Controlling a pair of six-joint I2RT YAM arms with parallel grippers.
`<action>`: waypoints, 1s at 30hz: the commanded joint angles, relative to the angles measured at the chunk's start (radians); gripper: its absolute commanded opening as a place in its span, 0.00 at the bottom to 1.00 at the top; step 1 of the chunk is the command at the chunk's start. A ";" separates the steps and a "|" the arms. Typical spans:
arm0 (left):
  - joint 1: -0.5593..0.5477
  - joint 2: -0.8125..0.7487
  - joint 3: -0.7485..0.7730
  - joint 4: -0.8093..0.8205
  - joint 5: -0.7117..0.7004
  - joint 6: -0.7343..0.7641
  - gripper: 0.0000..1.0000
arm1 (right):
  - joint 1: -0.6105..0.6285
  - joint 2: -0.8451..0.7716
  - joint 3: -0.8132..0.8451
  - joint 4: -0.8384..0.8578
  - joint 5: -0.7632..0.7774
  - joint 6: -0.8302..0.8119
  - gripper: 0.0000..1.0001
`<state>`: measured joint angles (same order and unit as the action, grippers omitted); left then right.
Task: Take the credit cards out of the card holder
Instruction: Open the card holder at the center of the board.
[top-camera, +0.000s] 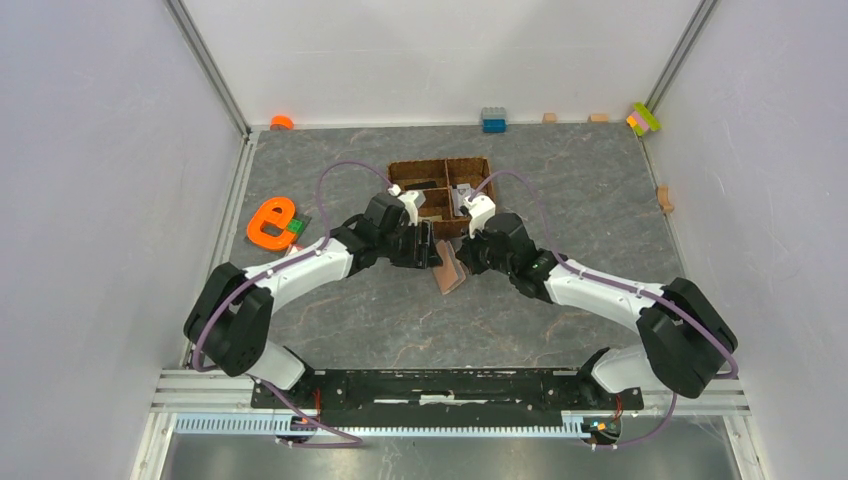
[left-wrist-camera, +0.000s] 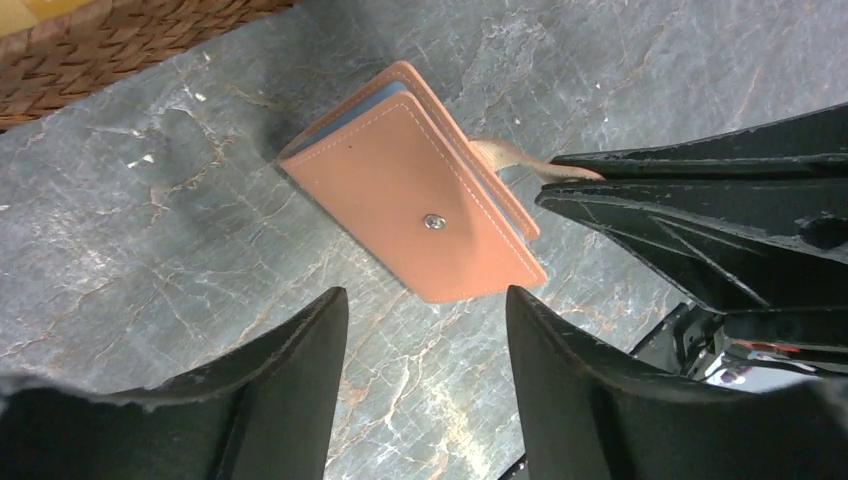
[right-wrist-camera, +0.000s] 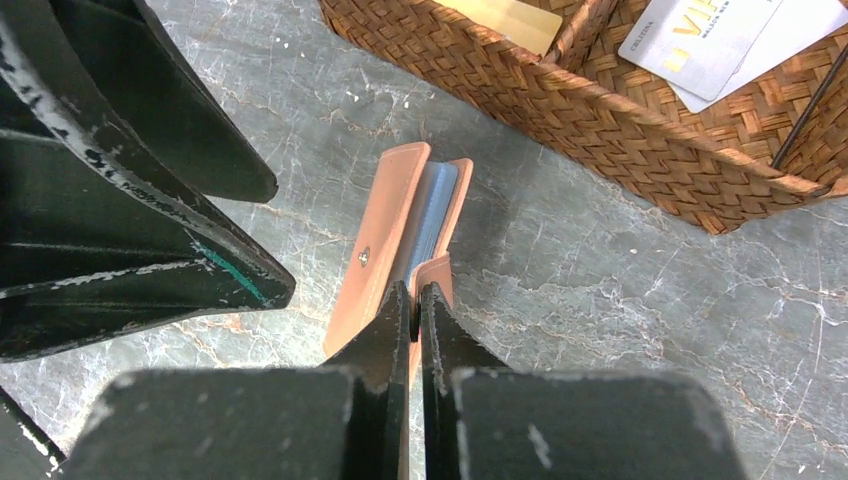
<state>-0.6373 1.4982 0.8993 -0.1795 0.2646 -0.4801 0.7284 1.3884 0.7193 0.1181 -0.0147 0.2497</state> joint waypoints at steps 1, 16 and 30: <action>-0.004 0.011 0.000 0.068 0.077 -0.033 0.77 | 0.002 -0.038 -0.016 0.066 -0.037 0.011 0.00; -0.002 0.060 0.028 0.018 0.013 -0.031 0.65 | 0.002 -0.104 -0.076 0.148 -0.080 0.016 0.00; 0.005 0.053 0.030 -0.005 -0.030 -0.033 0.40 | 0.002 -0.089 -0.060 0.098 -0.005 0.021 0.00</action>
<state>-0.6357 1.5661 0.8955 -0.1898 0.2539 -0.5007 0.7284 1.3151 0.6434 0.1982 -0.0402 0.2653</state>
